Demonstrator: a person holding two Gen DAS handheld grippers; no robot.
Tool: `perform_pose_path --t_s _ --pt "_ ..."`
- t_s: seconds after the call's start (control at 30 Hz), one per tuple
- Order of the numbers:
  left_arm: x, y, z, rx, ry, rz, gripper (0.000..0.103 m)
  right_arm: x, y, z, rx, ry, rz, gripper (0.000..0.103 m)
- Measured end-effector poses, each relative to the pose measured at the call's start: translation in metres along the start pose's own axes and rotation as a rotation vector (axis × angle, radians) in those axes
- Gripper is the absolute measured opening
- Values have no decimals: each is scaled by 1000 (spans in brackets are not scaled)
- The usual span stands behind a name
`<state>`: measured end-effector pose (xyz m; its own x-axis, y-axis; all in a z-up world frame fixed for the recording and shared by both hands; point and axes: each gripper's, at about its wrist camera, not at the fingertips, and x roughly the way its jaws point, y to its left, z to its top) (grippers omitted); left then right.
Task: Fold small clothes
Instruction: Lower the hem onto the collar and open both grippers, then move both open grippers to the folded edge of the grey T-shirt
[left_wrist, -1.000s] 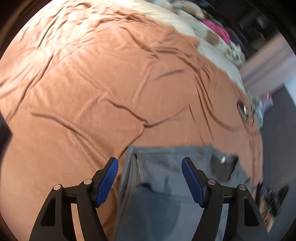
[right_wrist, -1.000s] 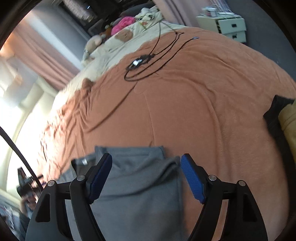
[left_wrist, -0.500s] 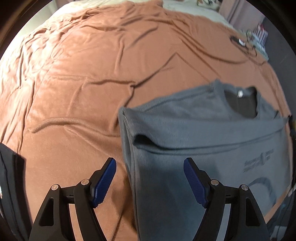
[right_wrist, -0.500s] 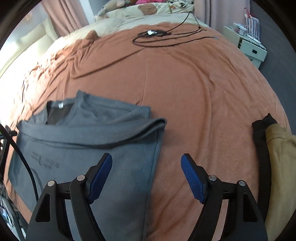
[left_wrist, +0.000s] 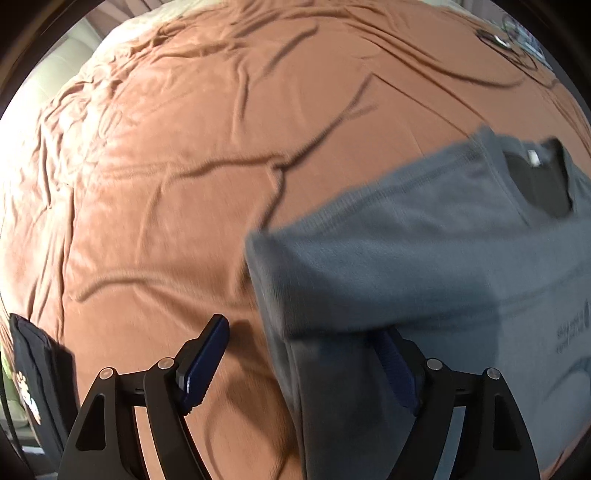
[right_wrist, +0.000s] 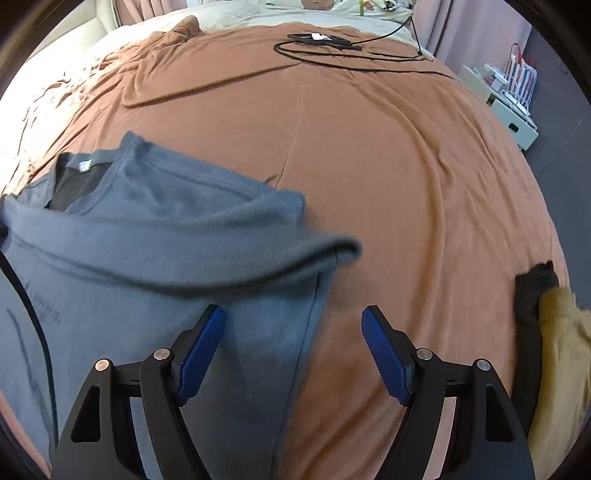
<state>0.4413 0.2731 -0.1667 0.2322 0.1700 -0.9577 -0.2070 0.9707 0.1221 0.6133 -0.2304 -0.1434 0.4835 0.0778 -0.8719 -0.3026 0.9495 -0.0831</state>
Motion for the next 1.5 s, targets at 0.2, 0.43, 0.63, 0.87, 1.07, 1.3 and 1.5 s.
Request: perform_pose_path --t_s 0.2,0.43,0.63,0.87,1.07,1.3,1.5 --pt "6 13 34 -62 -57 27 81 14 -7 22 71 -41 -30 76" --pt "19 34 68 -180 -85 39 80 26 -20 39 203 -86 -16 60" --pt "-10 57 65 -289 -201 -55 79 15 -39 34 309 -140 37 48" --pt "-24 56 48 -191 -196 -134 79 2 -49 8 277 -139 135 48" --pt "-27 44 32 -108 -176 -115 74 11 -45 0 221 -85 180 48" --pt "-17 35 26 -40 -129 -108 71 27 -39 10 225 -90 186 48" --pt "7 24 39 -39 -103 -112 63 43 -35 17 227 -58 191 38"
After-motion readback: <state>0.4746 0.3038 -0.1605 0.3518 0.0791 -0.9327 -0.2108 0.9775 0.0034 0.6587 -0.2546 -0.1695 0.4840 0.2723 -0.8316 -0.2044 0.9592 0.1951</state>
